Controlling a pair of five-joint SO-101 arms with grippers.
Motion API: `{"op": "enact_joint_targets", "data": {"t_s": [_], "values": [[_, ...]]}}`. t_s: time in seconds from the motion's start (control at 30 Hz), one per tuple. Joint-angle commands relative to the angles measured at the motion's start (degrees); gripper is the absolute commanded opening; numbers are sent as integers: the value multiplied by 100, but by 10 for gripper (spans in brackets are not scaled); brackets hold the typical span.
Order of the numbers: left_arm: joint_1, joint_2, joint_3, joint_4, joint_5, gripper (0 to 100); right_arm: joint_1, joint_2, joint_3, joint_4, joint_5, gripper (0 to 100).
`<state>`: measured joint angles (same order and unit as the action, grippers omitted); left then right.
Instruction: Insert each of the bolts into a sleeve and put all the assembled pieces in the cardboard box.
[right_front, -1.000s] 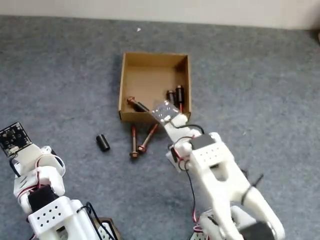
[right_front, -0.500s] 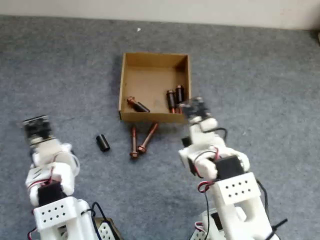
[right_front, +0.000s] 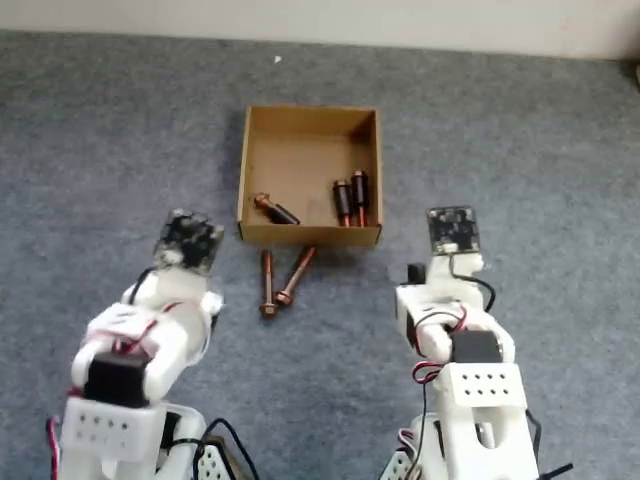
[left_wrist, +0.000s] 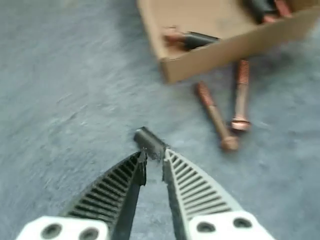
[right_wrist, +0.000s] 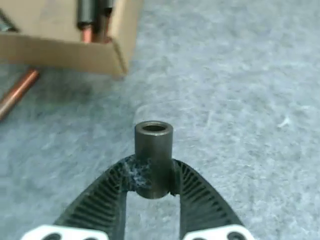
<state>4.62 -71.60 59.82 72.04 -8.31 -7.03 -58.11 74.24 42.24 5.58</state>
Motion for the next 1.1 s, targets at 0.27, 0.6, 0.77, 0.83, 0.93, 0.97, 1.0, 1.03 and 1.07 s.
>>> {"op": "enact_joint_targets", "data": {"t_s": [0.27, 0.6, 0.77, 0.83, 0.93, 0.97, 1.0, 1.03, 1.07], "values": [[585, 4251, -2360, 26, -378, 155, 321, -127, -48, -303, -343, 5], [1244, 6413, -3574, 26, 791, 154, 541, -127, -48, -303, -316, 5], [1631, 7143, -4136, 26, 818, 154, 541, -127, -57, -303, -316, 5], [1675, 7451, -4374, 26, 818, 155, 541, -127, -57, -303, -316, 5], [1657, 8004, -4734, 26, 818, 154, 541, -127, -57, -303, -316, 5], [1648, 8207, -4840, 26, 818, 154, 541, -127, -57, -303, -316, 5], [1648, 8418, -4945, 26, 818, 154, 541, -127, -57, -303, -316, 5], [1648, 8611, -5042, 26, 809, 154, 541, -127, -57, -303, -316, 5], [1640, 8804, -5138, 26, 818, 153, 541, -127, -57, -303, -316, 5]]}}
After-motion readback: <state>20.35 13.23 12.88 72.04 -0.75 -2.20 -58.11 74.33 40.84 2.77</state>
